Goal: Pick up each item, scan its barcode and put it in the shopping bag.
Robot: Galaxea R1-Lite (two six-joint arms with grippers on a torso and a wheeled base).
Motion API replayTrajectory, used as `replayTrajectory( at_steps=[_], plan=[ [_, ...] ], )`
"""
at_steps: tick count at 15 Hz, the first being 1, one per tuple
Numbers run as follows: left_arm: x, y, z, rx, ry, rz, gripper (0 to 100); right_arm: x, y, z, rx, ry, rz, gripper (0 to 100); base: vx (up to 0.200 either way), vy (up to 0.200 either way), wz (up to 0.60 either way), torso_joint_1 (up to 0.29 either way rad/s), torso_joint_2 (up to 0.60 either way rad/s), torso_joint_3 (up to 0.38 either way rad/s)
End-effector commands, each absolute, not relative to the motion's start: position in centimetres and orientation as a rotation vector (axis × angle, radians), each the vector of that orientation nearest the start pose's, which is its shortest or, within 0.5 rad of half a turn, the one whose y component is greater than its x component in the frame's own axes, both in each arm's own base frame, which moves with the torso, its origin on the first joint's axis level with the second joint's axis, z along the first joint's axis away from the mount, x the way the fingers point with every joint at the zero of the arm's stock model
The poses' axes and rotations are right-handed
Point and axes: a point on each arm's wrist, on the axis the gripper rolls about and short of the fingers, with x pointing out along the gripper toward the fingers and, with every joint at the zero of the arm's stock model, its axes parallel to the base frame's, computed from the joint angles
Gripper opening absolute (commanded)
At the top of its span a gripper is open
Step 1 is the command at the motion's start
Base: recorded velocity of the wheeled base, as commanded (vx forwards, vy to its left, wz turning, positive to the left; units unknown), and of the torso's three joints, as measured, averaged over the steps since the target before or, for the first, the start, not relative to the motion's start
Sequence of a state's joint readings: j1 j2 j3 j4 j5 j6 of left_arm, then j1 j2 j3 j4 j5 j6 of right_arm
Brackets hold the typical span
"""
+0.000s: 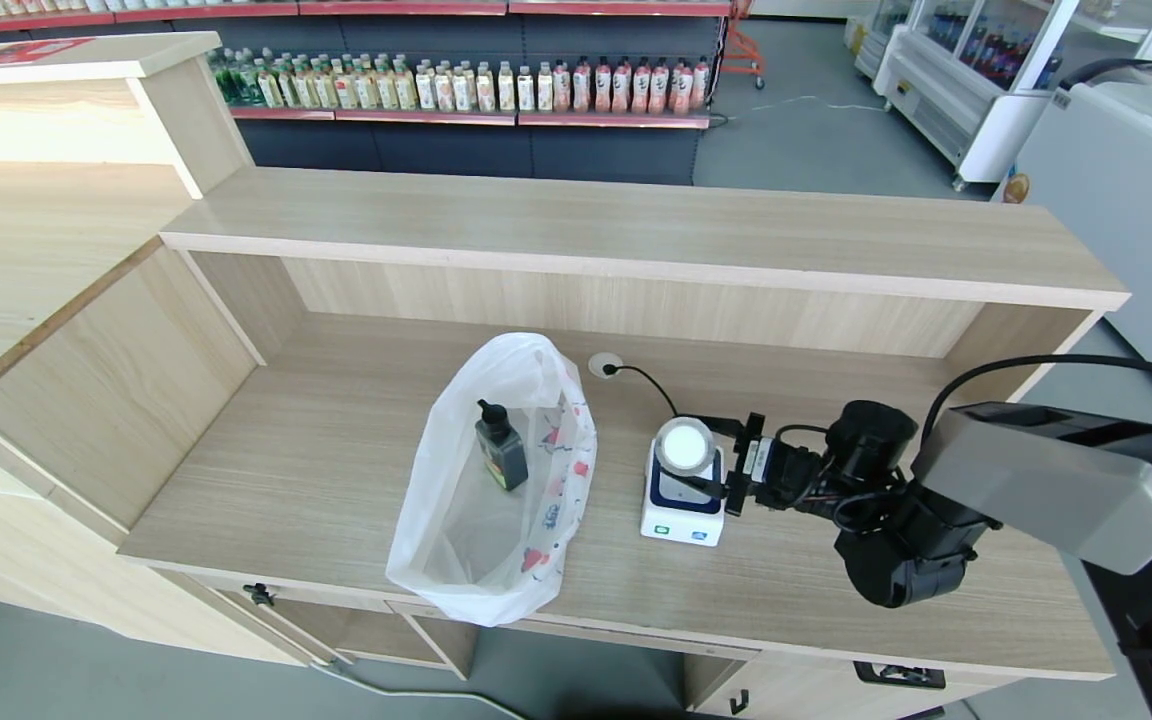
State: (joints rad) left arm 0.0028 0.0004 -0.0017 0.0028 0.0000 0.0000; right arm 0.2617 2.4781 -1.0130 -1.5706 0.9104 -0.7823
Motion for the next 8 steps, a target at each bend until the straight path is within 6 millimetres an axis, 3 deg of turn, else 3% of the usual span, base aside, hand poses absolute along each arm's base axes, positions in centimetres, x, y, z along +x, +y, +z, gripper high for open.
replayTrajectory(
  at_steps=[1, 3, 5, 8],
  plan=[
    [-2.3, 0.0, 7.6, 0.0, 0.002, 0.003, 100, 40.4, 12.7, 2.5, -0.721, -0.553, 1.075, 0, 0.0, 0.0, 0.0, 0.0, 0.0, 0.0],
    [-2.3, 0.0, 7.6, 0.0, 0.002, 0.003, 100, 40.4, 12.7, 3.1, -0.719, -0.561, 1.071, 0, 0.0, 0.0, 0.0, 0.0, 0.0, 0.0],
    [-2.3, 0.0, 7.6, 0.0, 0.002, 0.003, 100, 39.9, 12.6, 6.1, -0.683, -0.587, 1.061, 0, 0.0, 0.0, 0.0, 0.0, 0.0, 0.0],
    [-2.3, 0.0, 7.6, 0.0, 0.002, 0.003, 100, 37.6, 9.2, 10.2, -0.559, -0.502, 1.01, 0, 0.0, 0.0, 0.0, 0.0, 0.0, 0.0]
  ],
)
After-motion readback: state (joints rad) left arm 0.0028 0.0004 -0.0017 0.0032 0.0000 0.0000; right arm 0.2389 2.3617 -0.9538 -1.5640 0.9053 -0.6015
